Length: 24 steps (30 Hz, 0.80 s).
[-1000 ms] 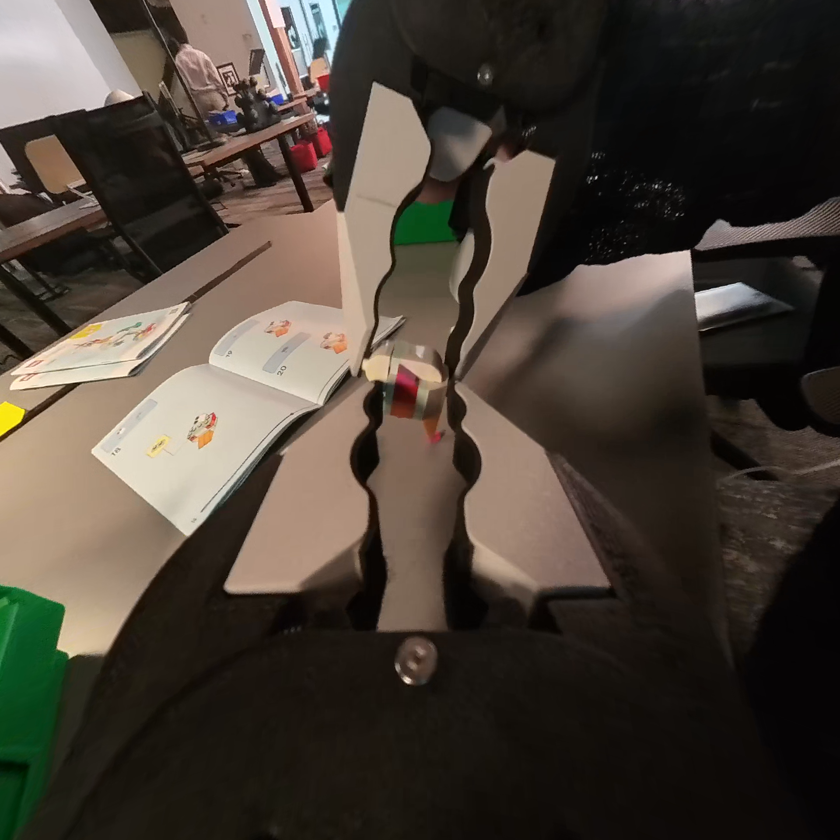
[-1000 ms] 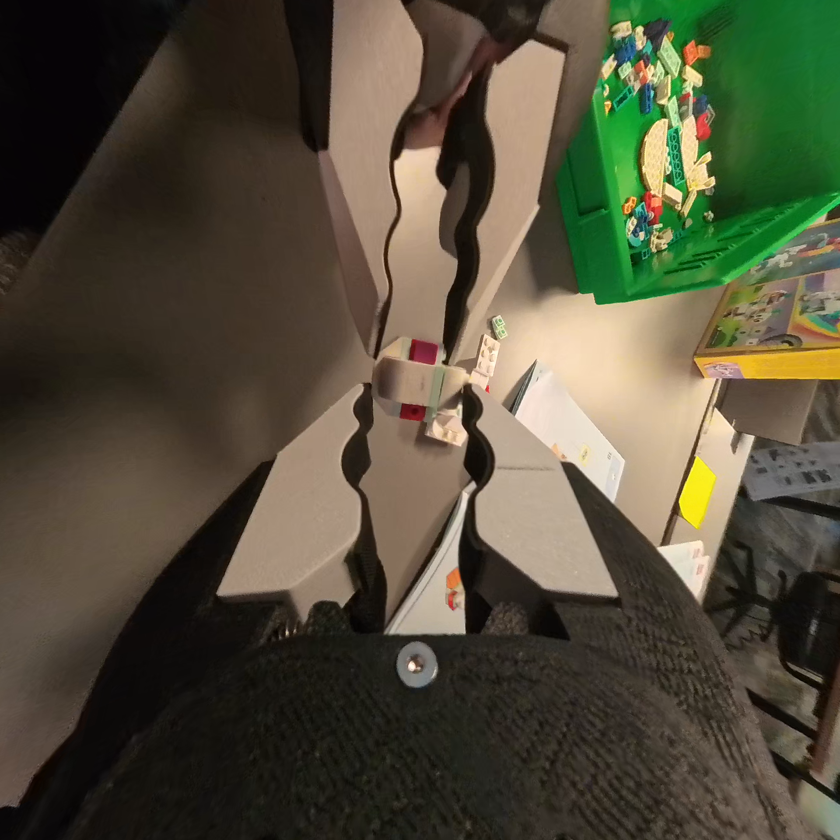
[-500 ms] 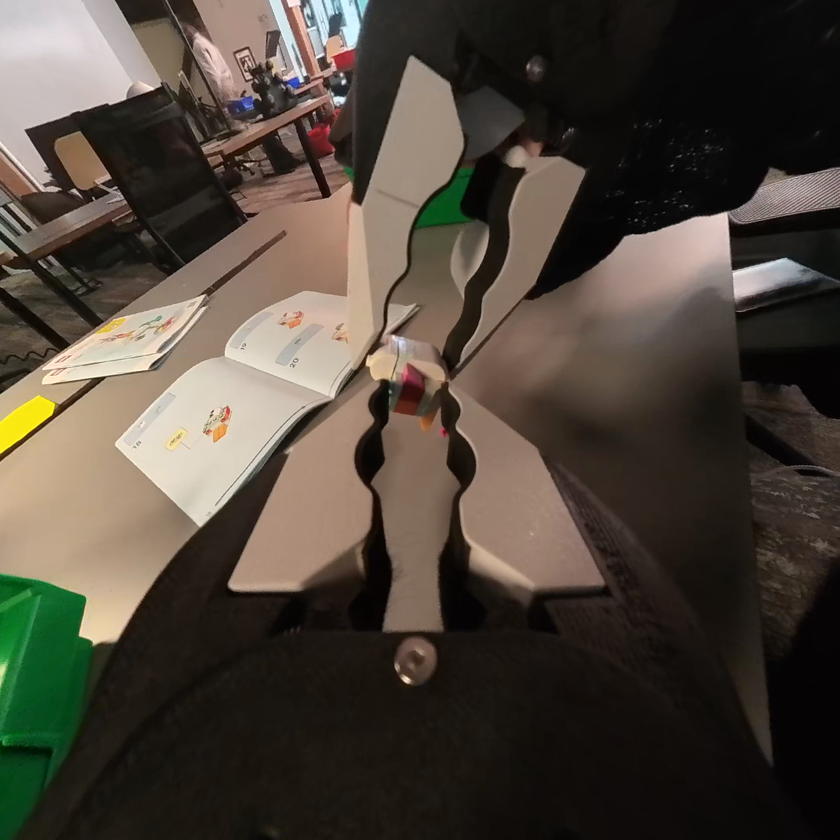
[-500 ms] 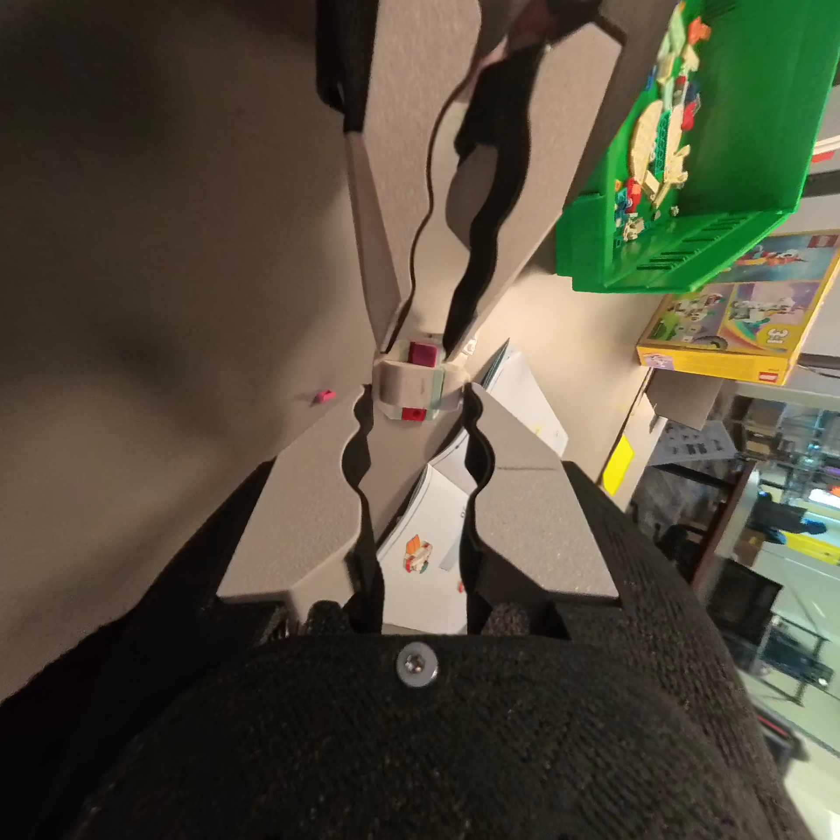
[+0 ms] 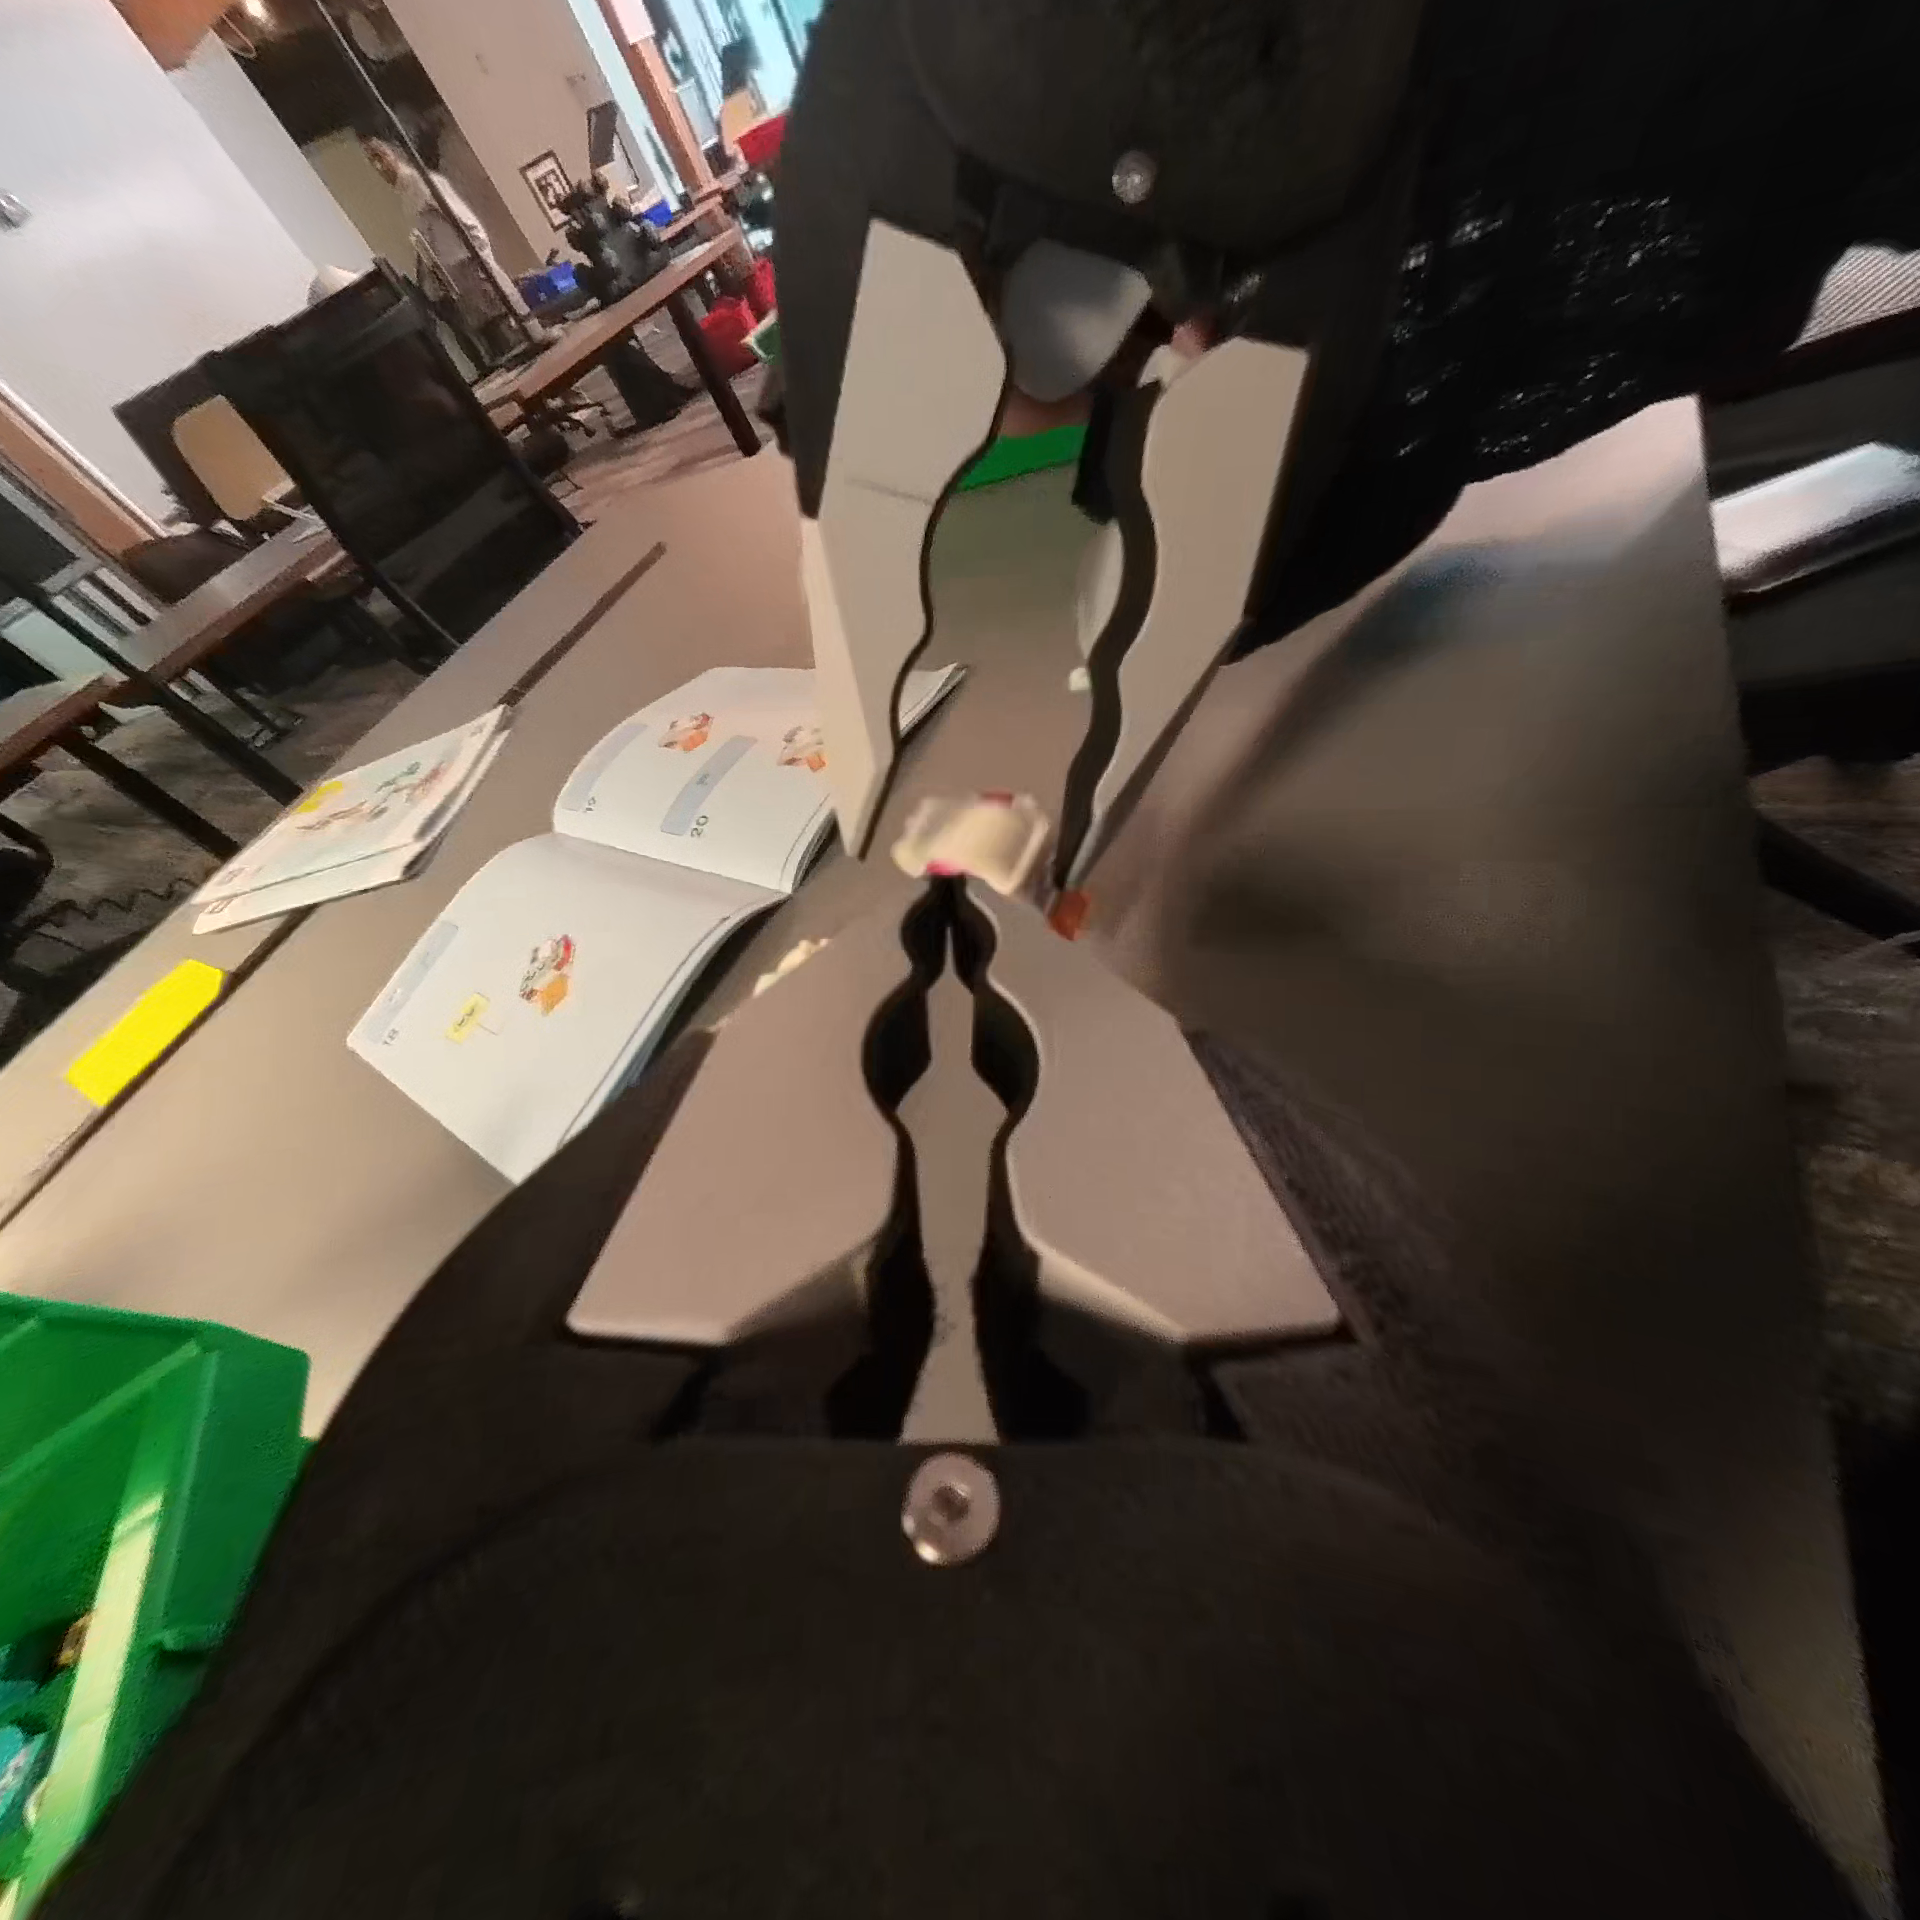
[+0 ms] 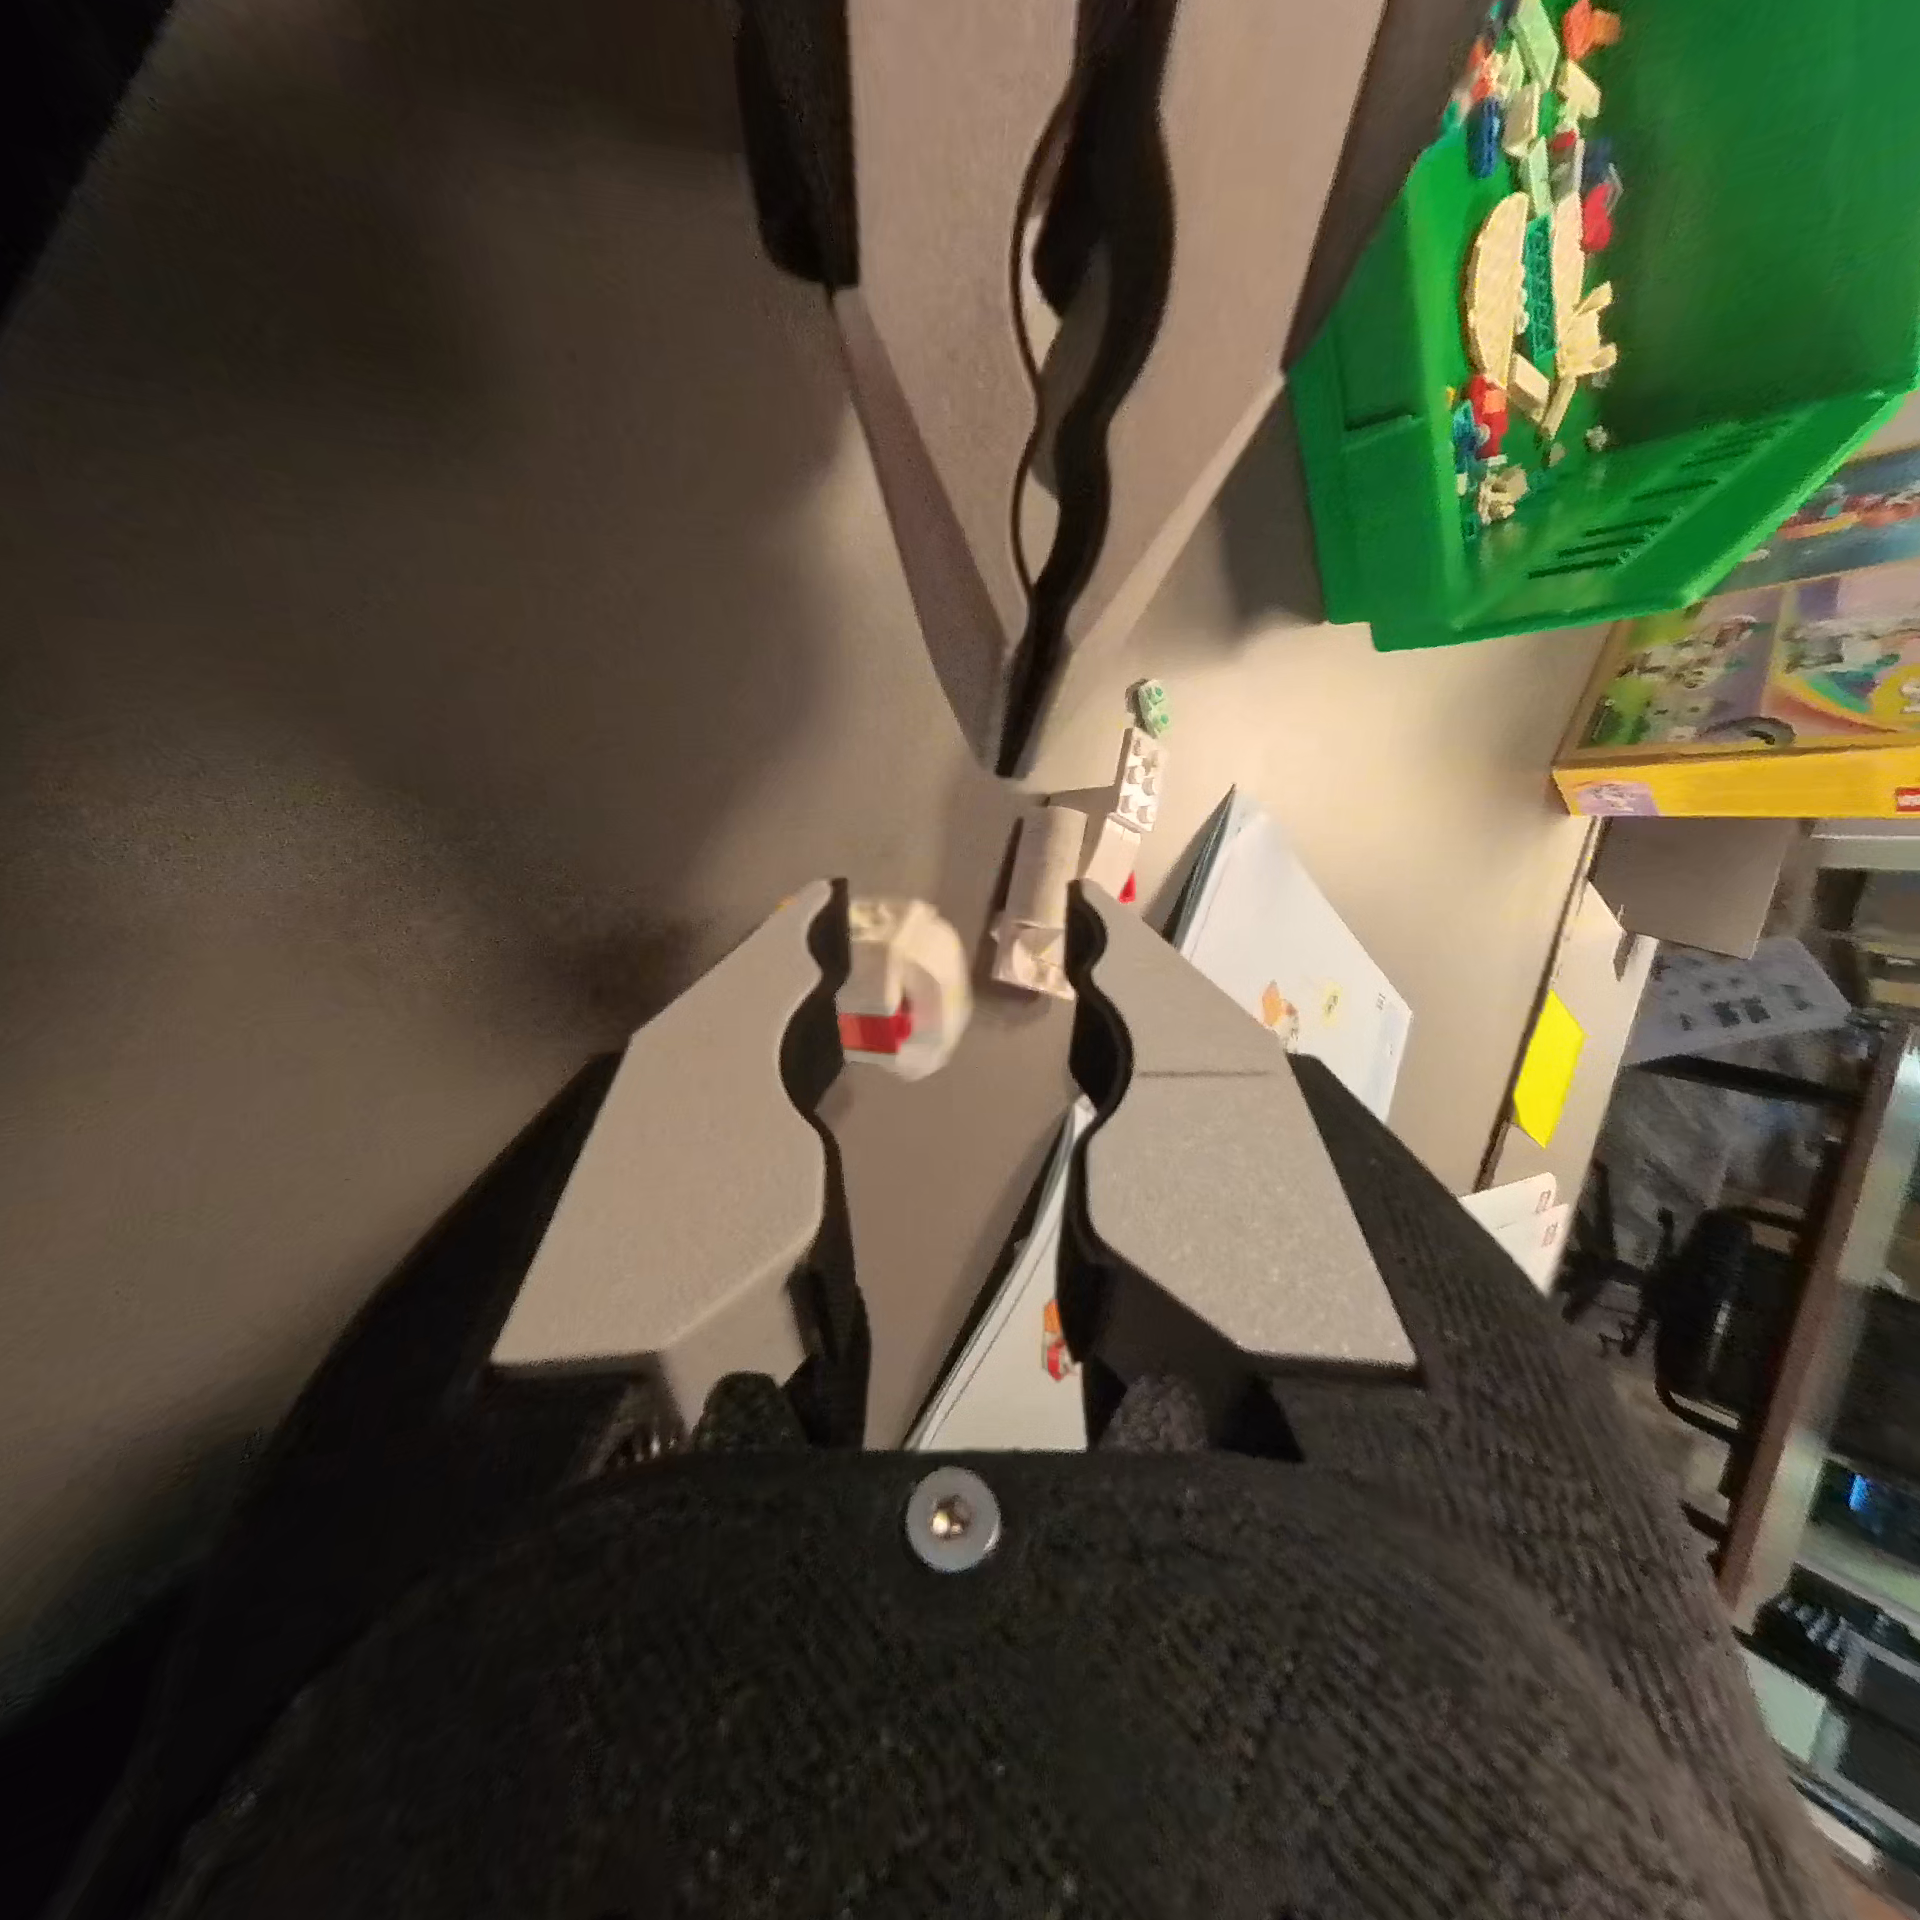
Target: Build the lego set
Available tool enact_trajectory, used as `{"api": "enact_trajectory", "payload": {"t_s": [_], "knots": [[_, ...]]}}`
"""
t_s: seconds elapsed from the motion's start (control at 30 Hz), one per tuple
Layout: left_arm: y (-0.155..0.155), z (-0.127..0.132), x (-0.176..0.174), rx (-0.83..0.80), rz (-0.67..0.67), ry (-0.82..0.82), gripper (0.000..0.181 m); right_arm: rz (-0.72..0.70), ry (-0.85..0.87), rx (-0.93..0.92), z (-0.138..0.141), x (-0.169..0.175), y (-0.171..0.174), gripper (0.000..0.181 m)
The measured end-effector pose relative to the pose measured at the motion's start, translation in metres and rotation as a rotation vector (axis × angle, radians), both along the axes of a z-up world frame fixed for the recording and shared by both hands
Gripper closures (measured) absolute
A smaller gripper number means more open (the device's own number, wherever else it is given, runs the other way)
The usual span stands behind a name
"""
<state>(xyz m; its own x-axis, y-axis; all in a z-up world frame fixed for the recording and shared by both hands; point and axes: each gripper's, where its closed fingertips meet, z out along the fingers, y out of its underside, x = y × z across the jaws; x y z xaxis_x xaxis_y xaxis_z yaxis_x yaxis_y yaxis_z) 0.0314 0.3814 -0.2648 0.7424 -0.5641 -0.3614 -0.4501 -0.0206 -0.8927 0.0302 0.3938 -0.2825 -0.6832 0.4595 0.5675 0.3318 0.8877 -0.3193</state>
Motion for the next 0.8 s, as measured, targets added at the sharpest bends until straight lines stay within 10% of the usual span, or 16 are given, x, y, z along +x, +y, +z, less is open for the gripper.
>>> {"api": "enact_trajectory", "payload": {"t_s": [0.03, 0.53, 0.8], "knots": [[-0.001, 0.0, 0.0, -0.011, -0.003, -0.001, 0.178, 0.002, 0.007, 0.004, -0.002, 0.0, 0.0, 0.148], [0.015, 0.009, -0.022, -0.017, 0.11, -0.264, 0.172, -0.606, 0.191, -0.445, -0.017, 0.027, 0.07, 0.128], [0.013, 0.006, -0.019, 0.0, 0.098, -0.21, 0.168, -0.682, 0.24, -0.599, -0.034, 0.013, 0.074, 0.115]]}}
